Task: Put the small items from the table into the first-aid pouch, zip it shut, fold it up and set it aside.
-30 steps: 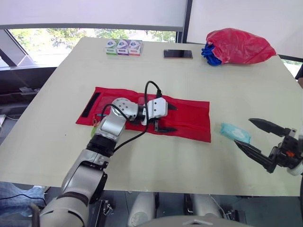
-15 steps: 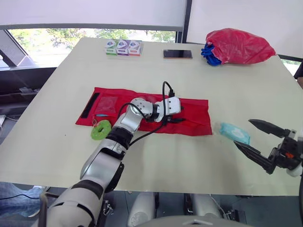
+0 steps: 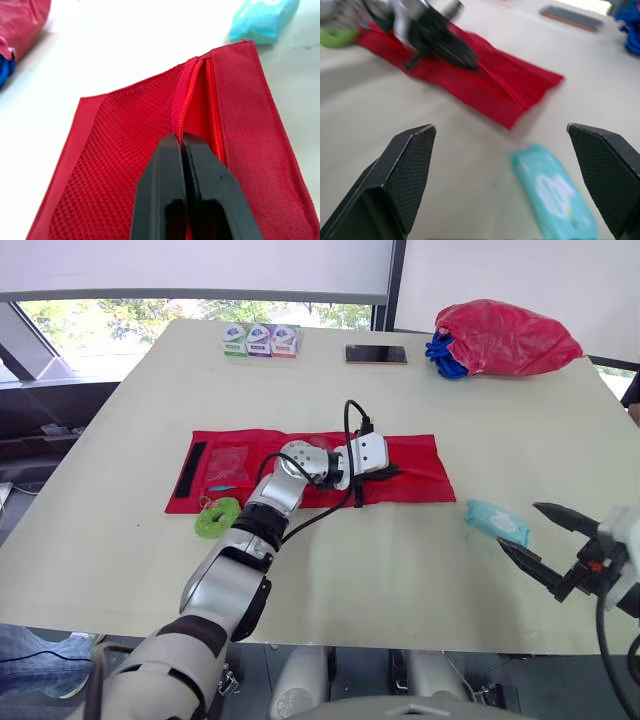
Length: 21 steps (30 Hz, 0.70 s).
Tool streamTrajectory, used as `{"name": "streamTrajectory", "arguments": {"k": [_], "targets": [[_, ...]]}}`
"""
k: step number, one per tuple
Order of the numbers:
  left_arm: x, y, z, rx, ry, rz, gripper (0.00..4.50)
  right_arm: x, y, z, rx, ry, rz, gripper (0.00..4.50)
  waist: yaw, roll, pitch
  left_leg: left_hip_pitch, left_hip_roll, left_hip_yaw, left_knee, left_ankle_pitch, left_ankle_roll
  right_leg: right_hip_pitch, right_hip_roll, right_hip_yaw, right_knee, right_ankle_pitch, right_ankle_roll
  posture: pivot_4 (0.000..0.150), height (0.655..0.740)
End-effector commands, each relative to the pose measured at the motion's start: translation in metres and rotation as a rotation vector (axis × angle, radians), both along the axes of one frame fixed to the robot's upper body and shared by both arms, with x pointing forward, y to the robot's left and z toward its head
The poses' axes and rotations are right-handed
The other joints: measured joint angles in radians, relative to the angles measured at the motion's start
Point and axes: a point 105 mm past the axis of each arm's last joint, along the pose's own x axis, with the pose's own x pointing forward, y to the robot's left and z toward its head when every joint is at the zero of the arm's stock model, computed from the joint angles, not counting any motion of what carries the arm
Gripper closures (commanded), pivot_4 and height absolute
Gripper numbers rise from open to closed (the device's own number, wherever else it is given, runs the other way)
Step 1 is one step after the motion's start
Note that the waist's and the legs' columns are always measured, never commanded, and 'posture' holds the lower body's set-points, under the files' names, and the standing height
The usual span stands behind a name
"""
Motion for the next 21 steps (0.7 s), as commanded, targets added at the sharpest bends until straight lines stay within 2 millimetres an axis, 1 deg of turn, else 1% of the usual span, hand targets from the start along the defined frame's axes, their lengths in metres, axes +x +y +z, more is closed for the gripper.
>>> {"name": "streamTrajectory", "arguments": {"k": [1, 2, 6, 12, 14, 16, 18, 19, 20, 21], "targets": [[-0.003, -0.012, 0.022, -0.03, -0.126, -0.045, 4.43, 0.013, -0.006, -0.004, -0.071, -0.006, 0.027, 0.0, -0.002, 0.0, 0.0, 0.0, 0.0, 0.0, 0.0, 0.0, 0.0, 0.0, 0.0, 0.0, 0.0, 0.0, 0.0, 0.15, 0.74], [-0.004, -0.012, 0.022, -0.031, -0.129, -0.046, 4.43, 0.016, -0.008, -0.005, -0.082, 0.0, 0.032, 0.0, -0.001, 0.0, 0.0, 0.0, 0.0, 0.001, 0.0, 0.0, 0.0, 0.0, 0.0, 0.001, 0.0, 0.0, 0.0, 0.15, 0.74], [-0.004, -0.015, 0.022, -0.035, -0.127, -0.047, 4.43, 0.039, -0.025, -0.032, -0.236, 0.106, 0.064, 0.0, -0.002, 0.0, 0.0, 0.001, -0.001, 0.002, 0.0, 0.0, 0.0, 0.0, 0.0, 0.002, 0.0, 0.0, 0.0, 0.15, 0.74], [-0.001, -0.016, 0.02, -0.036, -0.112, -0.029, 4.43, 0.061, -0.031, -0.048, -0.264, 0.161, 0.118, 0.0, -0.001, 0.001, 0.0, 0.0, -0.001, 0.0, 0.0, 0.0, 0.0, 0.0, 0.0, 0.0, 0.0, 0.0, 0.0, 0.15, 0.74], [0.0, -0.016, 0.019, -0.039, -0.105, -0.019, 4.43, 0.065, -0.031, -0.052, -0.267, 0.175, 0.143, 0.0, -0.001, 0.001, 0.0, 0.0, -0.001, 0.002, 0.0, 0.0, 0.0, 0.0, 0.0, 0.001, 0.0, 0.0, 0.0, 0.15, 0.74], [0.002, -0.015, 0.019, -0.042, -0.102, -0.005, 4.43, 0.064, -0.03, -0.053, -0.273, 0.19, 0.167, 0.0, 0.001, 0.001, 0.0, 0.0, -0.001, 0.002, 0.0, 0.0, 0.0, 0.0, 0.0, 0.001, 0.0, 0.0, 0.0, 0.15, 0.74], [0.004, -0.014, 0.019, -0.056, -0.088, 0.014, 4.5, 0.064, -0.03, -0.05, -0.262, 0.187, 0.169, 0.56, 0.0, 0.001, 0.0, 0.0, -0.001, 0.001, 0.0, 0.0, 0.0, 0.0, 0.0, 0.001, 0.0, 0.0, 0.0, 0.15, 0.74], [0.005, -0.014, 0.019, -0.06, -0.084, 0.019, 4.5, 0.063, -0.031, -0.05, -0.266, 0.187, 0.17, 0.92, 0.0, 0.001, 0.0, 0.0, -0.001, 0.001, 0.0, 0.0, 0.0, 0.0, 0.0, 0.001, 0.0, 0.0, 0.0, 0.15, 0.74], [0.005, -0.014, 0.019, -0.062, -0.082, 0.02, 4.5, 0.062, -0.032, -0.05, -0.275, 0.189, 0.172, 1.41, -0.001, 0.001, 0.0, 0.0, -0.001, 0.001, 0.0, 0.0, 0.0, 0.0, 0.0, 0.001, 0.0, 0.0, 0.0, 0.15, 0.74], [0.005, -0.014, 0.019, -0.062, -0.082, 0.02, 4.5, 0.06, -0.033, -0.051, -0.282, 0.193, 0.174, 2.03, -0.001, 0.001, 0.0, 0.0, -0.001, 0.001, 0.0, 0.0, 0.0, 0.0, 0.0, 0.001, 0.0, 0.0, 0.0, 0.15, 0.74]]}}
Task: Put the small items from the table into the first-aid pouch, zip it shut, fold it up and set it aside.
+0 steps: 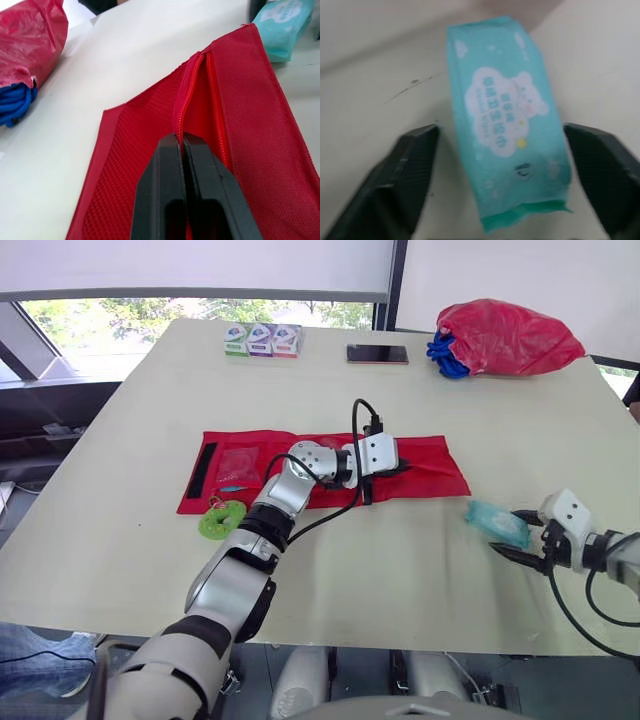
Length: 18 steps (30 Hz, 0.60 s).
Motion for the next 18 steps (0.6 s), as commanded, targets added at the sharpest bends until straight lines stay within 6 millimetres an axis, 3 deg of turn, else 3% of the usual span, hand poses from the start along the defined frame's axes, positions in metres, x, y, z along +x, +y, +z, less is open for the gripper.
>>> {"name": "streamTrajectory", "arguments": {"k": [1, 2, 4, 8, 13, 18], "targets": [[0.004, -0.005, 0.018, -0.046, -0.037, 0.003, 4.5, -0.003, -0.005, 0.012, -0.028, -0.037, 0.013, 2.46, 0.001, 0.0, 0.0, 0.0, 0.0, 0.0, 0.0, 0.0, 0.0, 0.0, 0.0, 0.0, 0.0, 0.0, 0.0, 0.15, 0.74], [0.004, -0.006, 0.018, -0.049, -0.035, 0.003, 4.5, -0.004, -0.006, 0.013, -0.029, -0.039, 0.009, 3.21, 0.001, 0.0, 0.0, 0.0, 0.0, 0.0, 0.0, 0.0, 0.0, 0.0, 0.0, 0.0, 0.0, 0.0, 0.0, 0.15, 0.74], [0.003, -0.008, 0.019, -0.056, -0.03, 0.001, 4.5, -0.007, -0.006, 0.016, -0.034, -0.041, -0.006, 3.8, 0.001, 0.0, 0.0, 0.0, 0.0, 0.0, 0.0, 0.0, 0.0, 0.0, 0.0, 0.0, 0.0, 0.0, 0.0, 0.15, 0.74], [0.003, -0.012, 0.021, -0.073, -0.019, -0.003, 4.5, -0.015, 0.006, 0.033, 0.008, -0.065, -0.011, 3.8, 0.002, 0.0, 0.0, -0.001, 0.0, -0.001, 0.0, 0.0, 0.0, 0.0, 0.0, -0.001, 0.0, 0.0, 0.0, 0.15, 0.74], [0.0, -0.019, 0.019, -0.077, -0.004, -0.02, 4.5, -0.025, 0.058, 0.064, 0.128, -0.066, 0.033, 3.8, -0.003, 0.001, 0.0, 0.0, 0.002, -0.001, 0.0, 0.0, 0.0, 0.0, 0.0, 0.0, 0.001, 0.0, 0.0, 0.15, 0.74], [-0.005, -0.03, 0.018, -0.078, -0.006, -0.048, 4.5, -0.011, 0.086, 0.054, 0.121, -0.007, -0.059, 3.8, 0.003, 0.001, 0.0, -0.001, 0.002, -0.002, 0.0, 0.0, 0.0, 0.0, 0.0, -0.001, 0.0, 0.0, 0.0, 0.15, 0.74]]}}
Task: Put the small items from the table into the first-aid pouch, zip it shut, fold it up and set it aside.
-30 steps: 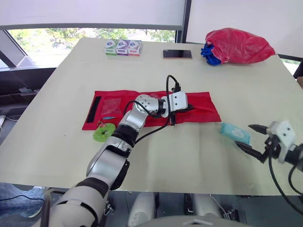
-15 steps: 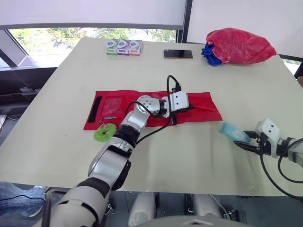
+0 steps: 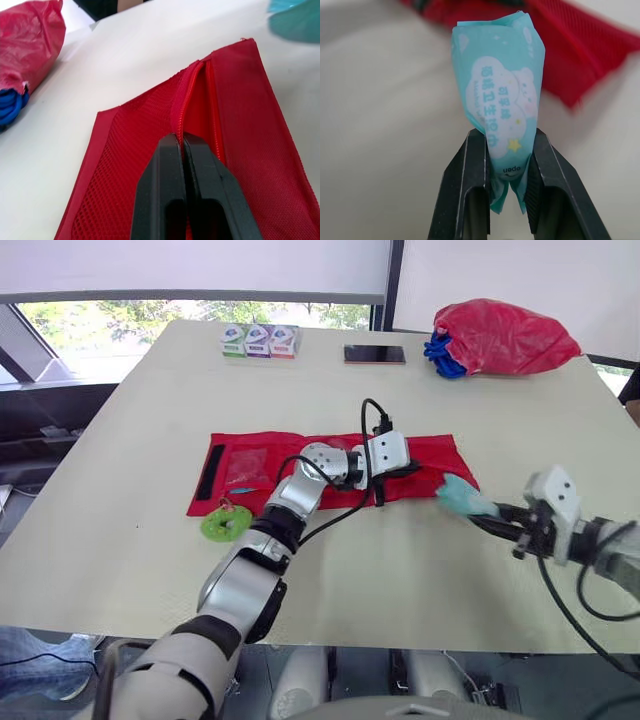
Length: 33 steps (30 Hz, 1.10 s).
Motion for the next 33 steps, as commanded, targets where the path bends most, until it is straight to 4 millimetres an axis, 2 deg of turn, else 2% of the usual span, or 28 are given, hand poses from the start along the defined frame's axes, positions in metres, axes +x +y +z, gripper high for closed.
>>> {"name": "streamTrajectory", "arguments": {"k": [1, 5, 9, 14, 19, 28, 31, 33], "targets": [[0.0, -0.009, 0.018, -0.031, -0.047, -0.024, 4.5, 0.008, 0.006, -0.013, -0.041, 0.067, -0.101, 3.8, 0.004, 0.0, 0.0, -0.001, 0.0, -0.001, 0.0, 0.0, 0.0, 0.0, 0.0, -0.001, 0.0, 0.0, 0.0, 0.15, 0.74], [-0.002, -0.013, 0.019, -0.04, -0.048, -0.033, 4.5, 0.016, 0.002, -0.024, -0.086, 0.101, -0.181, 3.8, 0.003, 0.0, 0.0, -0.002, -0.002, -0.001, 0.0, 0.0, 0.0, -0.001, -0.001, -0.001, 0.0, 0.0, 0.0, 0.15, 0.74], [-0.009, -0.018, 0.016, -0.047, -0.038, -0.059, 4.5, 0.032, 0.001, -0.026, -0.037, 0.118, -0.311, 3.8, 0.0, 0.0, 0.0, -0.002, -0.002, -0.002, 0.0, 0.0, 0.0, 0.0, -0.001, -0.001, 0.0, 0.0, 0.0, 0.15, 0.74], [-0.016, -0.021, 0.009, -0.04, -0.025, -0.077, 4.5, 0.037, 0.002, -0.028, -0.002, 0.145, -0.38, 3.8, 0.001, 0.001, 0.0, -0.002, -0.002, -0.002, 0.0, 0.0, 0.0, 0.0, 0.0, -0.002, 0.001, 0.0, 0.0, 0.15, 0.74], [-0.03, -0.032, -0.002, -0.033, 0.001, -0.121, 4.5, 0.053, 0.014, -0.018, 0.174, 0.153, -0.484, 3.8, -0.001, 0.001, -0.001, -0.002, -0.002, -0.002, 0.0, 0.0, 0.0, -0.001, 0.0, -0.001, 0.0, 0.0, 0.0, 0.15, 0.74], [-0.044, -0.046, -0.006, -0.04, 0.024, -0.164, 4.5, 0.07, 0.01, -0.022, 0.236, 0.105, -0.679, 3.8, 0.0, 0.003, -0.001, -0.002, -0.003, -0.002, 0.0, 0.0, 0.0, -0.001, 0.0, -0.002, 0.001, 0.0, 0.0, 0.15, 0.74], [-0.04, -0.046, -0.005, -0.041, 0.026, -0.144, 4.5, 0.067, 0.007, -0.027, 0.169, 0.09, -0.672, 2.86, 0.0, 0.004, -0.002, -0.002, -0.003, -0.002, 0.0, 0.0, 0.0, -0.001, 0.0, -0.002, 0.001, 0.0, 0.0, 0.15, 0.74], [-0.034, -0.047, -0.004, -0.052, 0.036, -0.107, 4.5, 0.063, 0.005, -0.029, 0.14, 0.08, -0.658, 1.98, 0.0, 0.004, -0.002, -0.002, -0.003, -0.003, 0.0, 0.0, 0.0, 0.0, 0.0, -0.002, 0.001, 0.0, 0.0, 0.15, 0.74]]}}
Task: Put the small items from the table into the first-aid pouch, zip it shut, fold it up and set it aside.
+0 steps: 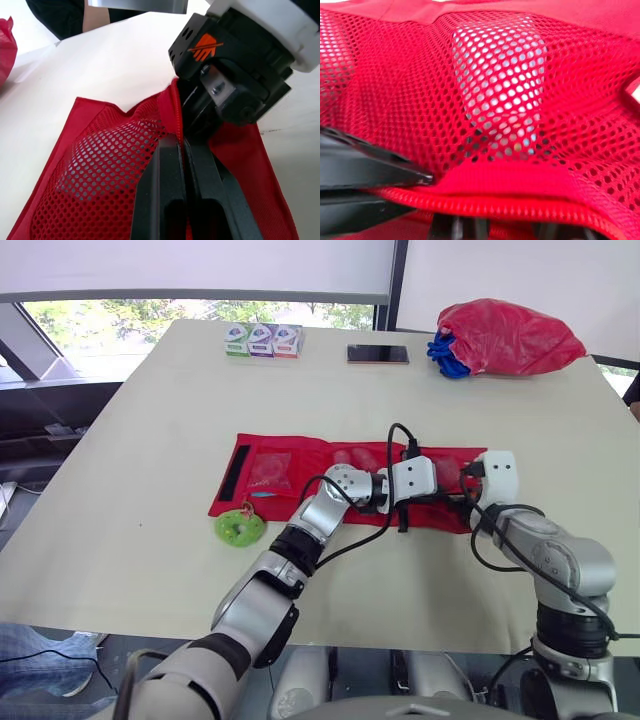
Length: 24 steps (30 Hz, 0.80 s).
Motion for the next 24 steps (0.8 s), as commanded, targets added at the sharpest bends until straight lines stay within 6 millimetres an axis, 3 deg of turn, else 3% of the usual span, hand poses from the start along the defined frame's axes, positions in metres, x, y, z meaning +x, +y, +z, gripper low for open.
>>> {"name": "streamTrajectory", "arguments": {"k": [1, 8, 13, 17, 18, 19, 20, 21, 22, 24], "targets": [[0.004, -0.01, 0.013, -0.035, -0.016, 0.021, 4.5, -0.005, -0.007, 0.013, -0.036, -0.065, 0.019, 1.49, 0.001, 0.001, 0.0, 0.0, 0.0, 0.0, 0.0, 0.0, 0.0, 0.0, 0.0, 0.0, 0.0, 0.0, 0.0, 0.15, 0.74], [0.008, -0.019, 0.014, -0.078, 0.05, 0.071, 4.5, -0.03, -0.013, 0.024, -0.059, -0.054, 0.131, 1.49, -0.002, 0.002, -0.001, 0.0, 0.0, 0.0, 0.0, 0.0, 0.0, 0.0, 0.0, 0.0, 0.0, 0.0, 0.0, 0.15, 0.74], [0.01, -0.023, 0.017, -0.091, 0.072, 0.079, 4.5, -0.058, -0.018, 0.041, -0.048, -0.082, 0.27, 1.49, 0.001, 0.002, -0.001, 0.0, 0.0, -0.001, 0.0, 0.0, 0.0, 0.0, 0.0, -0.001, -0.001, 0.0, 0.0, 0.15, 0.74], [0.006, -0.029, 0.022, -0.124, 0.096, 0.049, 4.5, -0.063, -0.047, 0.047, -0.065, -0.097, 0.217, 1.49, 0.0, 0.002, 0.0, 0.0, 0.0, 0.0, 0.0, 0.0, 0.0, 0.0, 0.0, 0.0, -0.001, 0.0, 0.0, 0.15, 0.74], [0.003, -0.031, 0.023, -0.132, 0.112, 0.036, 4.5, -0.064, -0.054, 0.047, -0.076, -0.095, 0.202, 0.98, 0.0, 0.002, -0.001, 0.0, 0.0, 0.0, 0.0, 0.0, 0.0, 0.0, 0.0, 0.0, -0.001, 0.0, 0.0, 0.15, 0.74], [0.002, -0.032, 0.023, -0.136, 0.124, 0.024, 4.5, -0.063, -0.057, 0.048, -0.072, -0.099, 0.191, 0.79, 0.001, 0.002, -0.001, 0.0, 0.0, 0.0, 0.0, 0.0, 0.0, 0.0, 0.0, 0.0, -0.001, 0.0, 0.0, 0.15, 0.74], [-0.001, -0.033, 0.025, -0.145, 0.133, 0.009, 4.2, -0.062, -0.06, 0.049, -0.066, -0.11, 0.171, 0.25, 0.0, 0.002, -0.001, 0.0, 0.0, -0.001, 0.0, 0.0, 0.0, 0.0, 0.0, 0.0, -0.001, 0.0, 0.0, 0.15, 0.74], [-0.003, -0.034, 0.026, -0.15, 0.139, -0.002, 3.87, -0.06, -0.062, 0.048, -0.067, -0.117, 0.15, 0.02, 0.0, 0.002, -0.001, 0.0, 0.0, 0.0, 0.0, 0.0, 0.0, 0.0, 0.0, 0.001, -0.001, 0.0, 0.0, 0.15, 0.74], [-0.005, -0.033, 0.027, -0.152, 0.15, -0.016, 3.64, -0.059, -0.065, 0.045, -0.064, -0.11, 0.129, 0.0, -0.002, 0.002, -0.001, 0.0, 0.0, 0.0, 0.0, 0.0, 0.0, 0.0, 0.0, 0.001, -0.001, 0.0, 0.0, 0.15, 0.74], [-0.009, -0.03, 0.03, -0.161, 0.152, -0.037, 2.63, -0.058, -0.069, 0.036, -0.064, -0.09, 0.098, 0.0, -0.002, 0.002, -0.001, 0.0, 0.0, 0.0, 0.0, 0.0, 0.0, 0.0, 0.001, 0.001, -0.001, 0.0, 0.0, 0.15, 0.74]]}}
